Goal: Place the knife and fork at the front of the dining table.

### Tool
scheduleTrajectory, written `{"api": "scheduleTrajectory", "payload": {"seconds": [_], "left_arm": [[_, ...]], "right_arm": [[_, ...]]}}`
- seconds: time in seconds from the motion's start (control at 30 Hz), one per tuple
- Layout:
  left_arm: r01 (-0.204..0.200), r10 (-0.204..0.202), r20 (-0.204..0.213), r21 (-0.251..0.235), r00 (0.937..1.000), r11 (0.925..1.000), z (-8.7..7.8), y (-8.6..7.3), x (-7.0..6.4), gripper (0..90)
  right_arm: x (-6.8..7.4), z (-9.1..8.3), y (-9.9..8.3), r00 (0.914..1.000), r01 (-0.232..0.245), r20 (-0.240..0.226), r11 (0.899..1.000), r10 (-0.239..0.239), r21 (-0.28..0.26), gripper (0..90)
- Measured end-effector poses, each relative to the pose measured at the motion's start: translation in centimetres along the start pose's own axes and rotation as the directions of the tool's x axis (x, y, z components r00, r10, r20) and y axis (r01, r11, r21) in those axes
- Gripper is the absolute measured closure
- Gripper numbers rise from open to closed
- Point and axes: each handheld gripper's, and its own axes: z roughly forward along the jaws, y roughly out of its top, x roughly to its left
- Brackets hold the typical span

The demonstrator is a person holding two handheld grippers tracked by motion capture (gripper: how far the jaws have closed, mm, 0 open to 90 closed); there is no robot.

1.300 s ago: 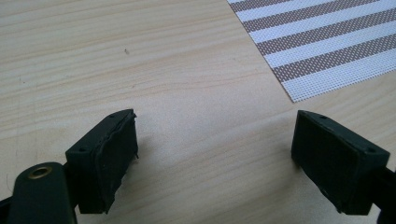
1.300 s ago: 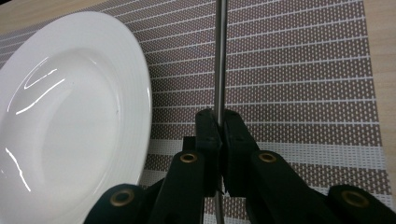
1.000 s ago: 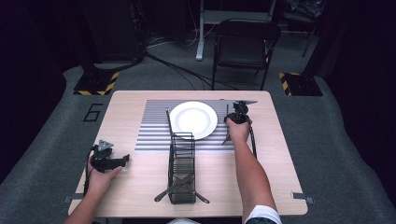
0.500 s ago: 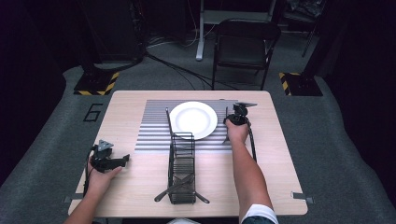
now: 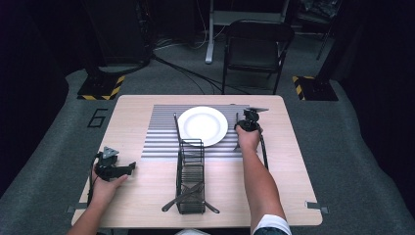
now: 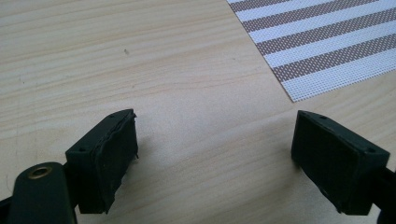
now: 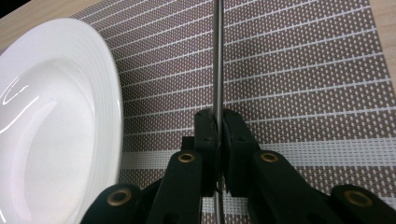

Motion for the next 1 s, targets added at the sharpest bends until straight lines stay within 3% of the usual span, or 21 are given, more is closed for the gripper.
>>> {"api": "scheduleTrajectory", "payload": {"seconds": [0.33,0.87,1.0], "left_arm": [[0.0,0.0,0.0,0.001,1.0,1.0,0.0,0.0,0.0,14.4],[0.0,0.0,-0.001,-0.002,1.0,1.0,0.02,-0.01,-0.01,14.4],[0.0,0.0,-0.002,-0.005,1.0,1.0,0.04,-0.02,-0.02,14.4]], "right_arm": [[-0.02,-0.18,-0.01,0.9998,0.008,0.018,1.0,-0.008,-0.007,84.8],[-0.5,-0.62,-0.23,0.9991,-0.037,0.018,0.999,0.038,-0.031,82.3],[-0.84,-0.95,-0.2,0.9998,-0.007,0.021,0.999,0.008,-0.034,82.3]]}}
